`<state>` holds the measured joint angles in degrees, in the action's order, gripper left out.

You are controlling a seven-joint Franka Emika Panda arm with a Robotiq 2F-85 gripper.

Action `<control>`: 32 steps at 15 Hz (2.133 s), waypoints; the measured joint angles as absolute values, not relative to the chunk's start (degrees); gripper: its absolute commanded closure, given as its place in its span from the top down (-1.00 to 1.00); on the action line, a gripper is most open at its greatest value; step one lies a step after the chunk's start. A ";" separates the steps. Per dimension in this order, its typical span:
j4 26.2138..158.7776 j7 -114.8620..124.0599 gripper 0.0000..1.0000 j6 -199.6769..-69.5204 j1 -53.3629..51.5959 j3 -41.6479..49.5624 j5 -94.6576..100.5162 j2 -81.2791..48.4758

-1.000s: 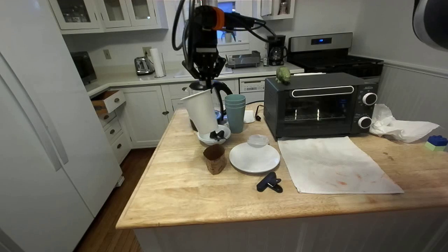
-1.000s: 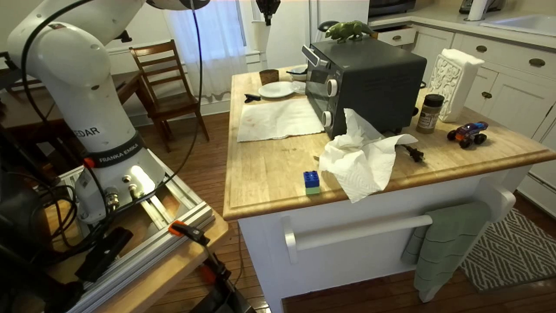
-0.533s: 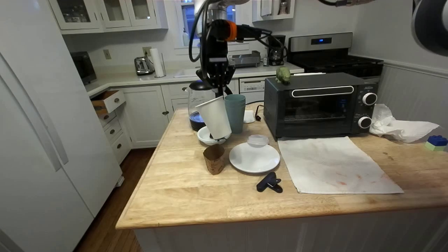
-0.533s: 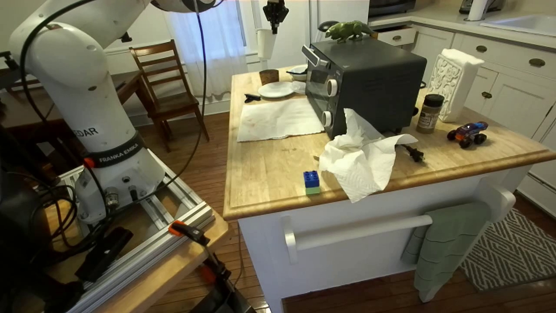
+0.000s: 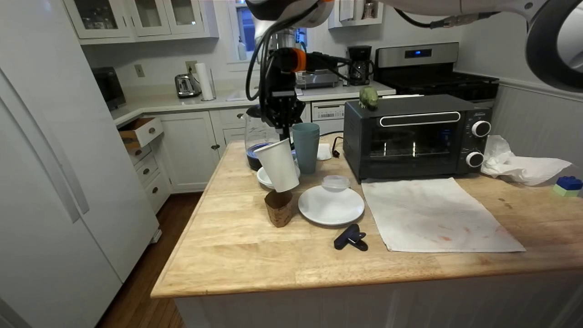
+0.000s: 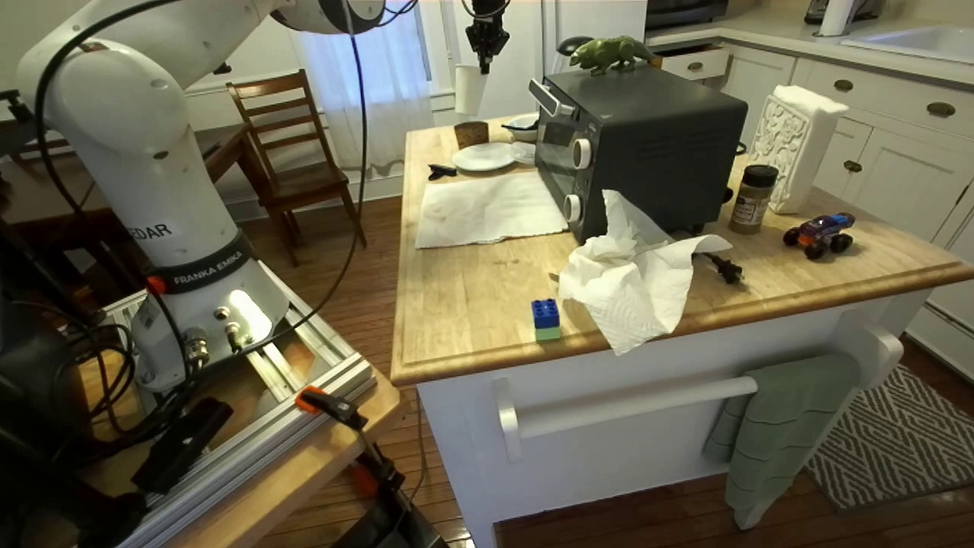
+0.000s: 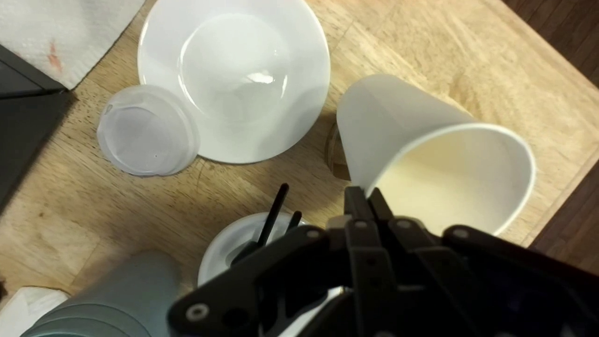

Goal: Remove the white lid from the paper cup on the left and put the white paper cup in the brown coffee sleeve

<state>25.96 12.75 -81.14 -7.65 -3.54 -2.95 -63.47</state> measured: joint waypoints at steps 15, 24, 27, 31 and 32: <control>26.07 14.46 -0.98 -83.75 -7.98 -3.48 -2.94 -65.31; 26.07 17.01 -0.98 -86.71 -8.51 -3.50 -2.94 -66.24; 26.07 17.18 -0.98 -87.58 -8.52 -3.50 -2.94 -66.73; 26.07 17.18 -0.98 -88.77 -8.52 -3.45 -2.94 -67.29; 26.07 17.18 -0.98 -89.37 -8.52 -3.45 -2.94 -67.38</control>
